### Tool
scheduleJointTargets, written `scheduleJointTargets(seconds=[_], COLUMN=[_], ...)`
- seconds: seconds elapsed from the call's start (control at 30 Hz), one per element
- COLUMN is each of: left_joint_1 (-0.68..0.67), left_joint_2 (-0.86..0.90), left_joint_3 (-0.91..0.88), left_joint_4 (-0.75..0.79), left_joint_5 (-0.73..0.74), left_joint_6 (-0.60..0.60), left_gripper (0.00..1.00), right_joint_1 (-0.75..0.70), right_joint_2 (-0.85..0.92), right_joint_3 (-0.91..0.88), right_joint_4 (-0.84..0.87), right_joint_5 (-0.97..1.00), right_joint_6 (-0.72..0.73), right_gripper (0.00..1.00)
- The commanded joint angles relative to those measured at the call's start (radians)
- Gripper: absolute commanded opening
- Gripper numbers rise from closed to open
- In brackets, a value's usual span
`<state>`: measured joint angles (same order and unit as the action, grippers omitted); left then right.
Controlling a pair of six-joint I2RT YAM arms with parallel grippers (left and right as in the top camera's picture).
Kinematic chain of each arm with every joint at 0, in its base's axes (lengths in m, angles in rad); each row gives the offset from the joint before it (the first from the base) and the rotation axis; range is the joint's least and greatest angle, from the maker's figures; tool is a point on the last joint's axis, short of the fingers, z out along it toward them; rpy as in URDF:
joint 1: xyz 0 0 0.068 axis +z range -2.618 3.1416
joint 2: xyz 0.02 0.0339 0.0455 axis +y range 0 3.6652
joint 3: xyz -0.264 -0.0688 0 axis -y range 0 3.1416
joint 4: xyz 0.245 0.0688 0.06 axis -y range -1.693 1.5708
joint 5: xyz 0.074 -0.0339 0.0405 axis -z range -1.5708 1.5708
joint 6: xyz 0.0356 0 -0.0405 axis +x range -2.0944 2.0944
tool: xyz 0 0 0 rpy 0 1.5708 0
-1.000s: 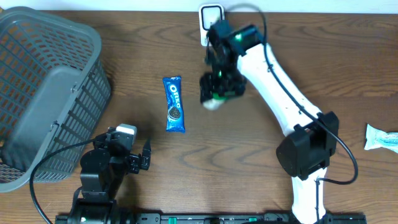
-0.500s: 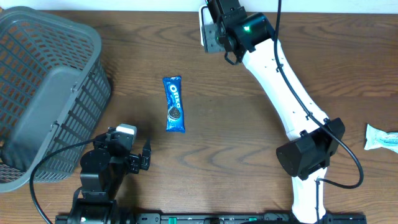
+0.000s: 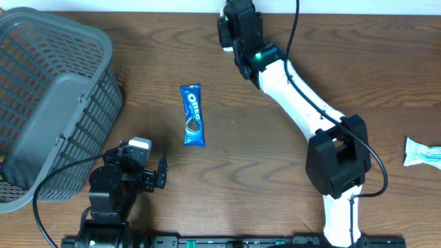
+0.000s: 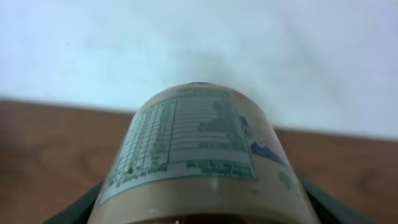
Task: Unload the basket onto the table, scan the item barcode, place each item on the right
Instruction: 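Hold the jar's label against the scanner face with the right gripper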
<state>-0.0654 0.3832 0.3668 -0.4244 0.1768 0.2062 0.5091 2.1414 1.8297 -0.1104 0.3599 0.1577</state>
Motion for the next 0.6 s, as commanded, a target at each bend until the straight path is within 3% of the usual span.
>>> scheduleJointTargets(seconds=[0.0,0.2,0.33,0.57], left_joint_1=[0.003,0.003,0.003,0.003], left_joint_2=[-0.006,-0.006,-0.006,-0.006], left_joint_3=[-0.005,-0.005,-0.005,-0.005], left_joint_4=[-0.002,-0.002,-0.002,-0.002], left_joint_5=[-0.006,-0.006,-0.006,-0.006], left_joint_6=[-0.009,-0.009,-0.009,-0.009], left_gripper=[0.98,0.98,0.98,0.98], right_joint_1=[-0.026,-0.055,-0.058,-0.056], right_joint_2=[0.004,0.113,0.175,0.234], right_joint_3=[-0.047,-0.063,-0.063,-0.063], right_joint_4=[0.136,0.331,0.466,0.523], right_joint_5=[0.003,-0.006,-0.022,-0.063], right_joint_6=[-0.081,-0.130,-0.150,-0.155], right_gripper=[0.51,0.51,0.57,0.53])
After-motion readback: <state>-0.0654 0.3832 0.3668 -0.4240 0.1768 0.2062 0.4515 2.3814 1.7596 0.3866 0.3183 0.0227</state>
